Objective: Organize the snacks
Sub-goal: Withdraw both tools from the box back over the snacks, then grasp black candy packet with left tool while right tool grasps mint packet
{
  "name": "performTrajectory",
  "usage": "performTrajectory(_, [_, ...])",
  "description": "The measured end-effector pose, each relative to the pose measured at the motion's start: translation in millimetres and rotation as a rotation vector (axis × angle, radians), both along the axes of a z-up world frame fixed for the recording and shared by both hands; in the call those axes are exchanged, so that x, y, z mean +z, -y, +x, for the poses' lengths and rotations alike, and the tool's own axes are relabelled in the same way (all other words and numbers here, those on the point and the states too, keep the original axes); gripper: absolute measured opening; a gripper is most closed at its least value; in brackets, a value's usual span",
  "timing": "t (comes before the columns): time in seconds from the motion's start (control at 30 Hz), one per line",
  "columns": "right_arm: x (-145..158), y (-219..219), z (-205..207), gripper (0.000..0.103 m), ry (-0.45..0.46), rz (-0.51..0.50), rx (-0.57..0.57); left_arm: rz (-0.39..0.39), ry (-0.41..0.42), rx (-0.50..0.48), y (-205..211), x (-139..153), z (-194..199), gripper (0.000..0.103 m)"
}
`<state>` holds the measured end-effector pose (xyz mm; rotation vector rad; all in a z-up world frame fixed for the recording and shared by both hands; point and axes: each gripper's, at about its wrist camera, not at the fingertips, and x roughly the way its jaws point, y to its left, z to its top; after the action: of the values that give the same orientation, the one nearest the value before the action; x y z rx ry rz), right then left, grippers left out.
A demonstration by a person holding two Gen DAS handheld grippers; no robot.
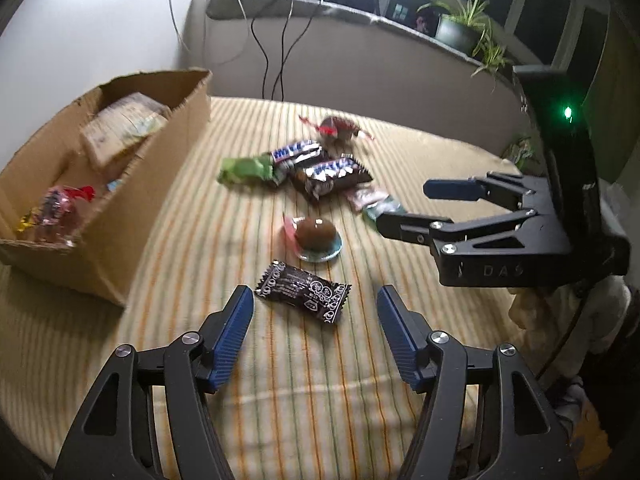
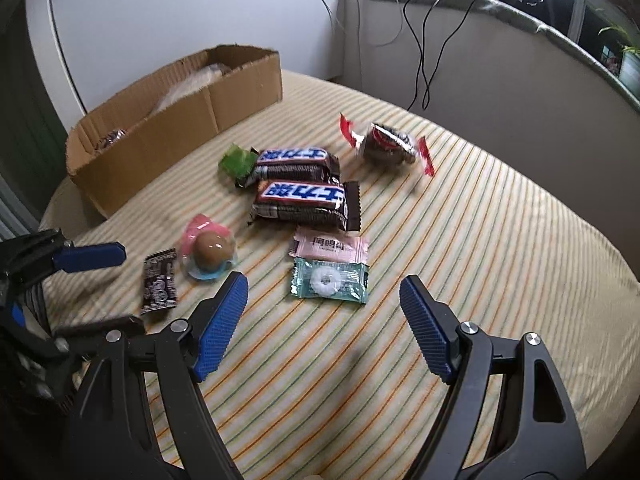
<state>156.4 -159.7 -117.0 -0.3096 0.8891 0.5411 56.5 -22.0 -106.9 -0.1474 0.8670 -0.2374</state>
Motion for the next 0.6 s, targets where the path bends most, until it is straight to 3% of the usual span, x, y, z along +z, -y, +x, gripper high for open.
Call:
performTrajectory(0.2, [-10, -2, 16, 0.081, -0.017, -0.007, -0.015, 0.049, 0.004, 0.011, 10, -8, 9, 0.064])
performTrajectory(0.33, [-18, -5, 22, 0.066, -0.043, -0.019, -0.010, 0.075, 0.010, 0.012, 11, -13, 11, 0.063])
performTrajectory(0.6, [-17, -3, 19, 0.043, -0.034, -0.025, -0.012, 0.095, 0.025, 0.018, 1, -13, 6, 0.039])
